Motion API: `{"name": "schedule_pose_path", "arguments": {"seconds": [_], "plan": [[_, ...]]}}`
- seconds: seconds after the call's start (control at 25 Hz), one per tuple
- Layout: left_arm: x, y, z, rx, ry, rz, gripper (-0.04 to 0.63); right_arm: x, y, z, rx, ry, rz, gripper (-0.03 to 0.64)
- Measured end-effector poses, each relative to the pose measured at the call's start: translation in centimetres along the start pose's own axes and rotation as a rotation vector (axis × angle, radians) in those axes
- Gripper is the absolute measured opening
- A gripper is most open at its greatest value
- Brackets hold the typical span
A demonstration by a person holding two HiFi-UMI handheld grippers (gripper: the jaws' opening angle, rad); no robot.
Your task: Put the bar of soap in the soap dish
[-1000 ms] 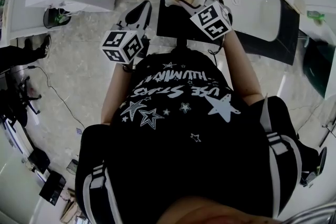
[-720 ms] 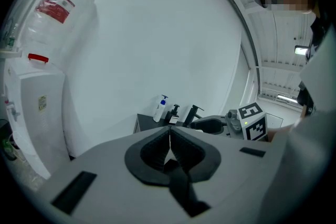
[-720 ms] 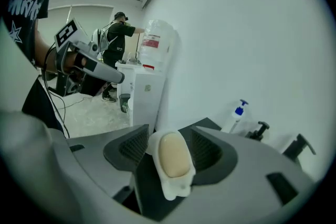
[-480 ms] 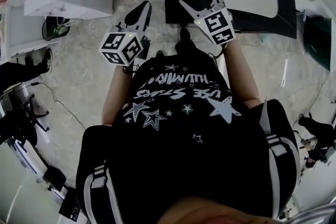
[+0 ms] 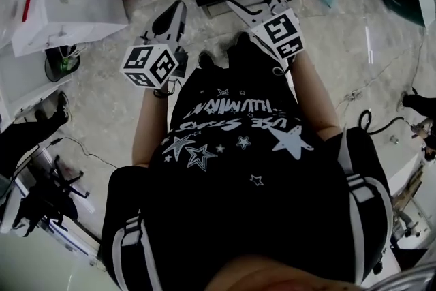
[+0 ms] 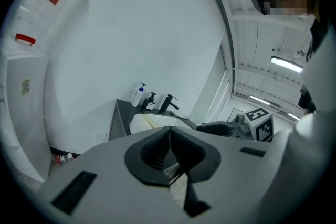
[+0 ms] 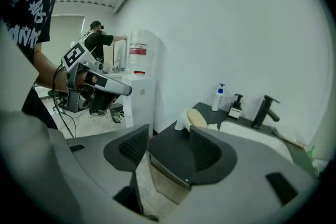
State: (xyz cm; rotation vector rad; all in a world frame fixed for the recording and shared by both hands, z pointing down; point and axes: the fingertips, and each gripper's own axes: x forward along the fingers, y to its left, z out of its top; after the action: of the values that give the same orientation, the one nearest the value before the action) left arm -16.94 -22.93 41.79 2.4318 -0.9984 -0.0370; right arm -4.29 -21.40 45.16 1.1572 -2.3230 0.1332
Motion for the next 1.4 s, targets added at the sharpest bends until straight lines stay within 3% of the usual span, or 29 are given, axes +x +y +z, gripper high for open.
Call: {"name": "schedule_pose_path", "arguments": {"seconds": [0.16,0.4,0.96,1.4], "plan": [[-0.2,-1.7,-0.1,0.013,-0.01,0.005,0.012,-1.8,-0.5,-0.5,0.022,-0.016,-0.008,0.233],[-0.3,-4.2,-1.3,0.012,-0.031,0.068,0.012,-3.9,-0.3,-2.0,0.02,-0.035,0.053,0.23],[-1.2,-15.8,-5.6,0.073,-0.066,0.093,0.012,-14.9,-1.9,-7.7,0.04,-0.081,0.043,0.139],[-4.5,-24.1,-9.6,0.096,-0.115,0.131,0.012,-23.1,-0.2,-12.4,0.067,-0.115,0.072,0.095]]}}
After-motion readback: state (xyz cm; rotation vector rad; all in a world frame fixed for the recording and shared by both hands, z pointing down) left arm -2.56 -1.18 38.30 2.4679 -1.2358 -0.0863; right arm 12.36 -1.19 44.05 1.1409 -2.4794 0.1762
